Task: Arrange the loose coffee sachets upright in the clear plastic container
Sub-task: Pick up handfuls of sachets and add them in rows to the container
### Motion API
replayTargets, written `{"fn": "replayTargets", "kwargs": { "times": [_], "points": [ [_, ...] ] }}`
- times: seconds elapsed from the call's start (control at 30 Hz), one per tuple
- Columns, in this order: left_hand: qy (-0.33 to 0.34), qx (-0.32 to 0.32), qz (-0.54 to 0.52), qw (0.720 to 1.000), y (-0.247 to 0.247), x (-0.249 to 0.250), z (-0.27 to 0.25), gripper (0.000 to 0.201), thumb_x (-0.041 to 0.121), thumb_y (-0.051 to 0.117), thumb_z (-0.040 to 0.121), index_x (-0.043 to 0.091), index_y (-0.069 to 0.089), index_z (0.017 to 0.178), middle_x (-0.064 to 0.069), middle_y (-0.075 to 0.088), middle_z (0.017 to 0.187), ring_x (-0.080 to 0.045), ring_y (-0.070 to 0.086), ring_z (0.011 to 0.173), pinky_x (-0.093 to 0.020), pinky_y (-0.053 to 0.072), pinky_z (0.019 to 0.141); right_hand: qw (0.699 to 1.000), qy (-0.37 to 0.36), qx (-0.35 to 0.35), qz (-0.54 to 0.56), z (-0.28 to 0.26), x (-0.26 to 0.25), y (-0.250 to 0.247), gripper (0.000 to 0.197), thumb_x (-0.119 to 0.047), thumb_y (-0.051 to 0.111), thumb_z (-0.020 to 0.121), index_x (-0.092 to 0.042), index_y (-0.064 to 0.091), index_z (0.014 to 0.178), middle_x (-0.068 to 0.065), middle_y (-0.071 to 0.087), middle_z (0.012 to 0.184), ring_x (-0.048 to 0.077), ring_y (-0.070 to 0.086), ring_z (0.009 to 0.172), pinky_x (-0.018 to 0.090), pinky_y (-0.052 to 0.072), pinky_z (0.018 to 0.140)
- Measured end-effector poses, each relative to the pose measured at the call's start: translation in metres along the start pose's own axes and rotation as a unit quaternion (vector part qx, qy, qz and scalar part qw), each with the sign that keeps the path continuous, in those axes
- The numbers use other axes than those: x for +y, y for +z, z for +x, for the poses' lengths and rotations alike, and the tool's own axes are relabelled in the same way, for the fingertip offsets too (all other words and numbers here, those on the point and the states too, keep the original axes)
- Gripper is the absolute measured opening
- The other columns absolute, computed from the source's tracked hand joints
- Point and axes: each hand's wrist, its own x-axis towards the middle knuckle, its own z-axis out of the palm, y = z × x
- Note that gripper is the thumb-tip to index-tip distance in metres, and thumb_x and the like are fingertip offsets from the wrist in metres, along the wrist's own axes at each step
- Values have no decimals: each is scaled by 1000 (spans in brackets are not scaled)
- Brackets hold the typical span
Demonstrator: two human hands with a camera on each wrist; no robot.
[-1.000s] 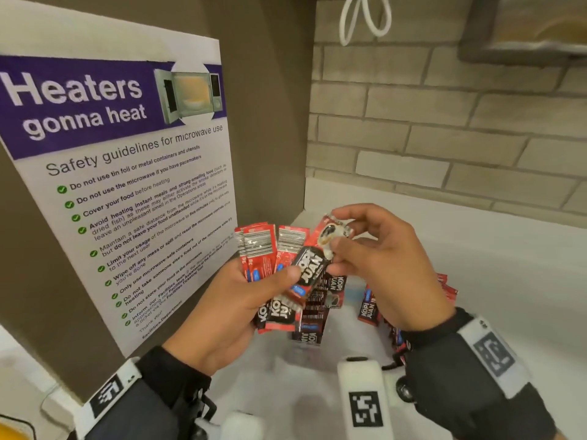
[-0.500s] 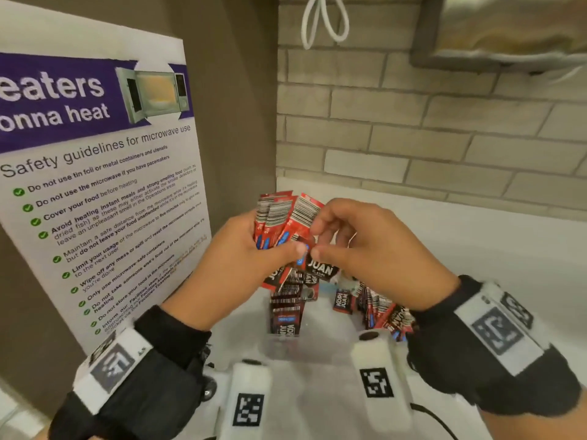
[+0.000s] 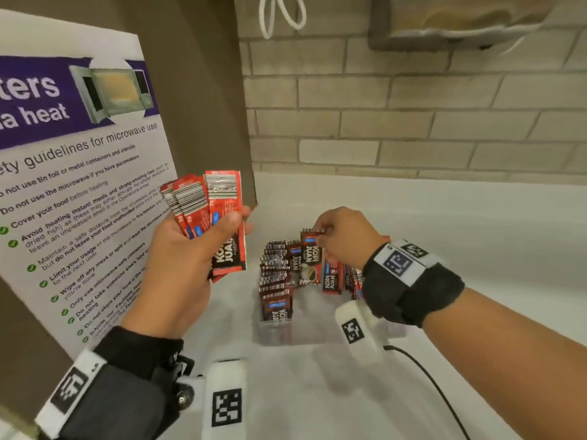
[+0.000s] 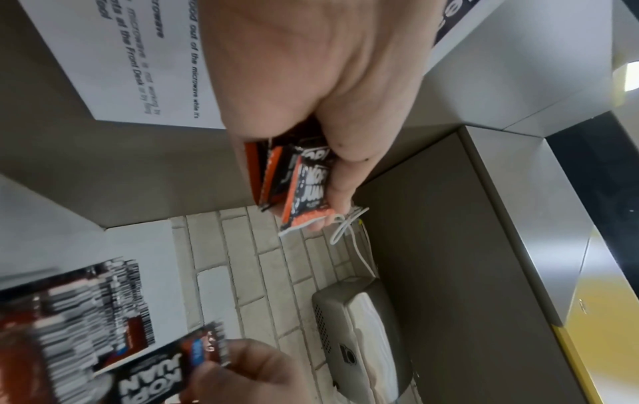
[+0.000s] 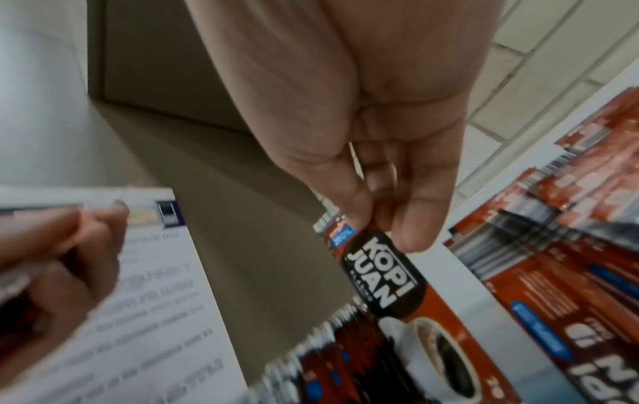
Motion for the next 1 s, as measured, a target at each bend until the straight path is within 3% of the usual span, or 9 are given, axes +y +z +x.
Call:
{"fn": "replayTargets", "kwargs": {
  "times": [0.1, 0.27, 0.43, 0.6, 0.73, 0.83, 0.9, 0.97, 1.0],
  "points": [
    [-3, -2, -2, 1000, -3, -3, -5, 26, 19, 66, 72, 21, 65, 98, 3, 75, 87, -11, 70, 78, -22, 54, 61, 995, -23, -2, -100, 7, -1, 11, 23, 2, 53, 85, -7, 61, 105, 11, 63, 99, 28, 62, 92, 26, 45, 71],
    [-12, -1, -9, 1000, -9, -5, -12, 27, 18, 66, 73, 21, 65, 99, 1, 75, 89, -11, 71, 77, -21, 54, 59, 983, 0, -36, -178, 23, -5, 20, 20, 3, 57, 83, 0, 62, 103, 13, 64, 104, 23, 56, 81, 26, 41, 66],
    [-27, 2, -17, 1000, -13, -8, -17, 25, 17, 66, 72, 21, 66, 97, 1, 75, 88, -11, 71, 76, -20, 54, 58, 988, 40, -62, -134, 30, -5, 24, 6, -1, 62, 82, -5, 60, 86, 10, 62, 86, 23, 59, 78, 20, 39, 48],
    [-42, 5, -27, 999, -14, -12, -19, 29, 17, 66, 70, 20, 67, 98, -2, 75, 90, -14, 71, 78, -22, 56, 61, 991, 58, -85, -81, 28, -3, 29, 17, -4, 68, 80, -9, 52, 75, 18, 68, 100, 30, 67, 91, 31, 53, 73],
    [-56, 1, -26, 998, -14, -15, -20, 32, 18, 66, 69, 20, 66, 101, -1, 75, 90, -12, 72, 78, -21, 56, 59, 988, 71, -87, -105, 27, 0, 29, 24, -11, 72, 76, -7, 49, 82, 9, 61, 84, 21, 57, 70, 21, 38, 45],
    [-63, -1, -22, 998, -14, -17, -19, 33, 19, 66, 70, 18, 65, 102, 0, 75, 89, -11, 71, 76, -22, 55, 56, 989, 82, -88, -81, 28, 2, 26, 30, -9, 73, 76, -6, 47, 91, 10, 60, 88, 19, 55, 61, 25, 44, 50],
    [-75, -1, -24, 997, -13, -20, -19, 31, 20, 66, 69, 19, 66, 100, 1, 75, 86, -10, 71, 74, -24, 55, 54, 991, 81, -85, -56, 27, 2, 23, 31, -8, 71, 78, -6, 45, 95, 12, 59, 95, 25, 62, 73, 30, 50, 59],
    [-88, 1, -29, 996, -11, -24, -18, 30, 21, 66, 69, 19, 66, 98, 2, 73, 80, -10, 70, 70, -25, 55, 54, 996, 56, -54, -50, 24, -1, 17, 29, -9, 68, 81, -7, 44, 98, 9, 54, 92, 30, 62, 86, 27, 44, 57],
    [-93, 1, -34, 995, -10, -25, -18, 31, 21, 67, 69, 18, 65, 100, 2, 72, 76, -10, 70, 68, -25, 55, 52, 998, 33, -19, -45, 20, -3, 13, 25, -12, 66, 83, -9, 45, 97, 6, 53, 87, 28, 61, 84, 24, 39, 54]
  ]
}}
